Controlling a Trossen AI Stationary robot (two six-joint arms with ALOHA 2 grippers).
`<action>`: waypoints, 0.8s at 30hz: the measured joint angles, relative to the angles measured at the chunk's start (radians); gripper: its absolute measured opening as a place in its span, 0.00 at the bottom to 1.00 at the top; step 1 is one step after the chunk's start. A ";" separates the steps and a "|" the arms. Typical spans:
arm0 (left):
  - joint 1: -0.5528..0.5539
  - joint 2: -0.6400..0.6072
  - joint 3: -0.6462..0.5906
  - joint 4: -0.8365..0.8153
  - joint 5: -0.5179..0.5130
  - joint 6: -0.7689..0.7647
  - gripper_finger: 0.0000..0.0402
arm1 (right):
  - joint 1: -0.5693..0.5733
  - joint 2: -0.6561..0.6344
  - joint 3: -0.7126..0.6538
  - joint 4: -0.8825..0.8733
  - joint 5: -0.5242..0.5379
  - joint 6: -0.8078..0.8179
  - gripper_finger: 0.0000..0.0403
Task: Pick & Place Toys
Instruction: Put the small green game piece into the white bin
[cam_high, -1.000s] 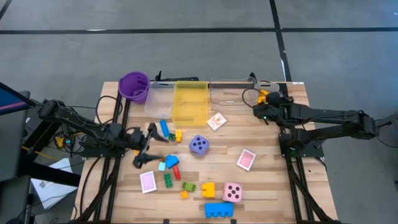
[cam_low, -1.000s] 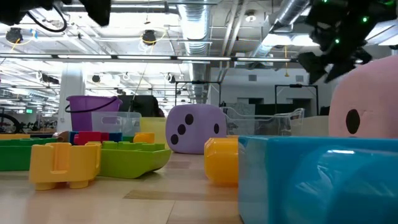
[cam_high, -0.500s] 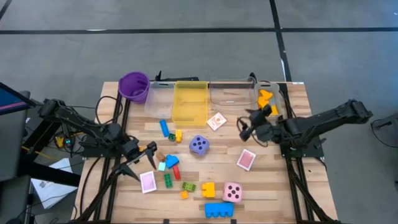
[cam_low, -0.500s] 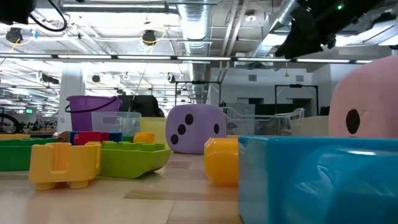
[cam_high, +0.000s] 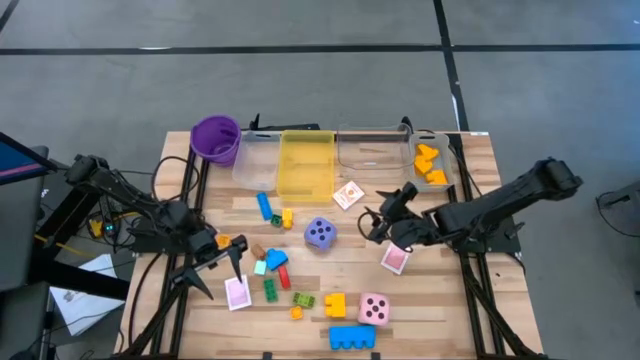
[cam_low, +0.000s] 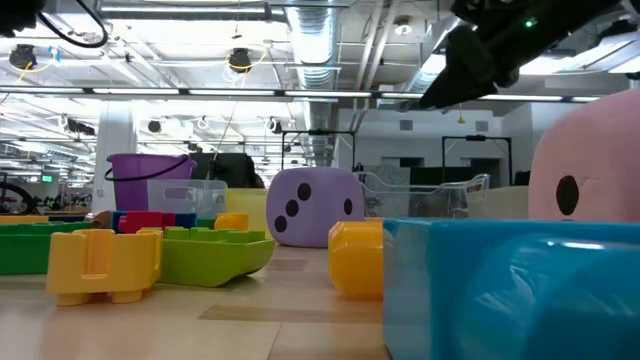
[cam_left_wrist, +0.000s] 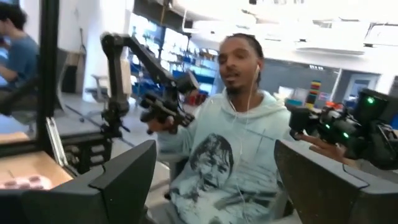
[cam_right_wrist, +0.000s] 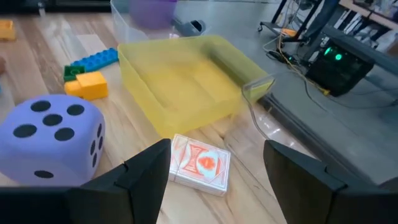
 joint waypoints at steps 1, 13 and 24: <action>0.002 0.000 0.000 0.012 -0.013 0.007 0.79 | -0.001 0.011 0.007 -0.001 0.000 -0.010 0.62; 0.006 0.000 0.000 -0.050 -0.860 0.140 0.79 | 0.032 0.113 0.090 0.139 -0.210 -0.248 0.62; 0.007 0.000 0.000 -0.509 -1.310 0.133 0.79 | 0.067 0.189 0.105 0.155 -0.210 -0.269 0.62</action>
